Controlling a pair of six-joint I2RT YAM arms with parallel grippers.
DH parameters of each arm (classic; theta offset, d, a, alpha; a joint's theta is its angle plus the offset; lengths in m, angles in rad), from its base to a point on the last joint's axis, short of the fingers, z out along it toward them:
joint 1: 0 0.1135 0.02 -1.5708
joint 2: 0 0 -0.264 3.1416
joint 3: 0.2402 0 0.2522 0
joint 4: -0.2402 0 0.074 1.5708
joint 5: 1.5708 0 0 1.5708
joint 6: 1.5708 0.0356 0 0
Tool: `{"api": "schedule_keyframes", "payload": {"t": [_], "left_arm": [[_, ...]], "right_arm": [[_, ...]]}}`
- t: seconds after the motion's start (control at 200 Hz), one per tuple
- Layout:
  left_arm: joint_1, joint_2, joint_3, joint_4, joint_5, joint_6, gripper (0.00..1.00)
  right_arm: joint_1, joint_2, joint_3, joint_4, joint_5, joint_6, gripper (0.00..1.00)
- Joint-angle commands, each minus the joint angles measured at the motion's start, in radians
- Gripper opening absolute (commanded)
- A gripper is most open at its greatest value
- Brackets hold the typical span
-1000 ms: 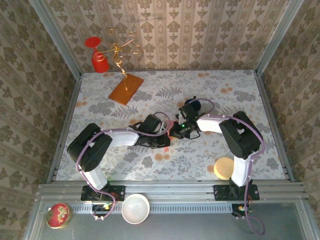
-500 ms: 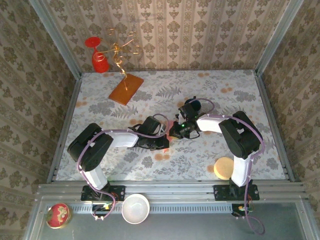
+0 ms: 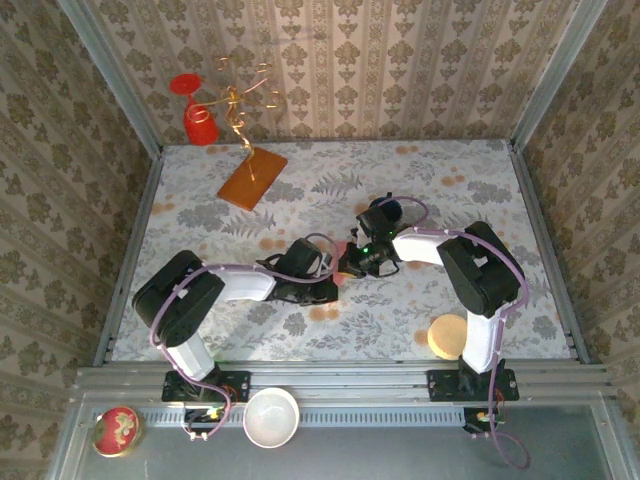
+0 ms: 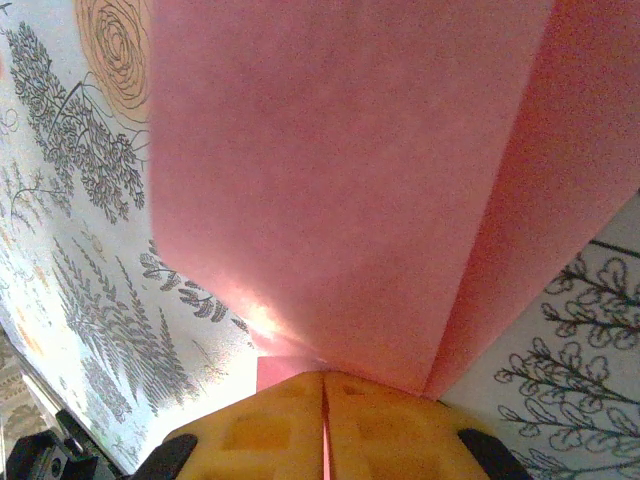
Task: Fold a paper plane with a square sheet of paper (pick it up from the middle)
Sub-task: Fold the wing for the fifth time at the center of the table.
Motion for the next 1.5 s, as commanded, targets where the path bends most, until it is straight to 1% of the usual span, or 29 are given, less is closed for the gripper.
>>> {"api": "schedule_keyframes", "payload": {"t": [0.0, 0.14, 0.25, 0.43, 0.515, 0.6, 0.705, 0.78, 0.89, 1.03, 1.145, 1.27, 1.495], "left_arm": [[-0.026, -0.027, -0.068, -0.117, -0.003, -0.035, 0.00], [-0.047, -0.075, -0.109, -0.143, -0.013, -0.055, 0.00], [-0.040, -0.143, -0.112, -0.175, -0.022, -0.050, 0.00], [0.026, -0.308, -0.093, -0.167, -0.048, -0.042, 0.01], [0.051, -0.337, -0.086, -0.144, -0.058, -0.043, 0.02], [0.060, -0.304, -0.067, -0.111, -0.045, -0.046, 0.02], [0.058, -0.220, -0.038, -0.058, -0.008, -0.061, 0.01], [0.058, -0.172, -0.018, -0.049, -0.008, -0.066, 0.00], [0.058, -0.120, 0.009, -0.059, -0.018, -0.059, 0.00], [0.058, -0.065, 0.023, -0.037, -0.003, -0.063, 0.00], [0.060, -0.043, 0.027, -0.064, -0.024, -0.068, 0.00], [0.061, -0.031, 0.022, -0.132, -0.057, -0.068, 0.00], [0.057, -0.029, 0.005, -0.186, -0.072, -0.060, 0.00]], "right_arm": [[0.002, 0.067, -0.009, -0.085, 0.095, 0.015, 0.11], [0.002, 0.064, -0.012, -0.082, 0.095, 0.020, 0.12], [0.003, 0.058, -0.017, -0.084, 0.095, 0.027, 0.11], [0.020, 0.015, -0.047, -0.085, 0.105, 0.070, 0.11], [0.037, -0.005, -0.064, -0.067, 0.105, 0.112, 0.11], [0.056, -0.015, -0.077, -0.036, 0.087, 0.159, 0.11], [0.069, -0.032, -0.087, -0.004, 0.080, 0.207, 0.11], [0.069, -0.040, -0.092, 0.009, 0.080, 0.228, 0.11], [0.069, -0.043, -0.091, 0.012, 0.071, 0.233, 0.11], [0.069, -0.042, -0.089, 0.017, 0.063, 0.237, 0.11], [0.069, -0.048, -0.090, 0.017, 0.059, 0.234, 0.11], [0.069, -0.072, -0.079, 0.011, 0.067, 0.196, 0.11], [0.066, -0.126, -0.035, -0.015, 0.120, 0.043, 0.12]]}}
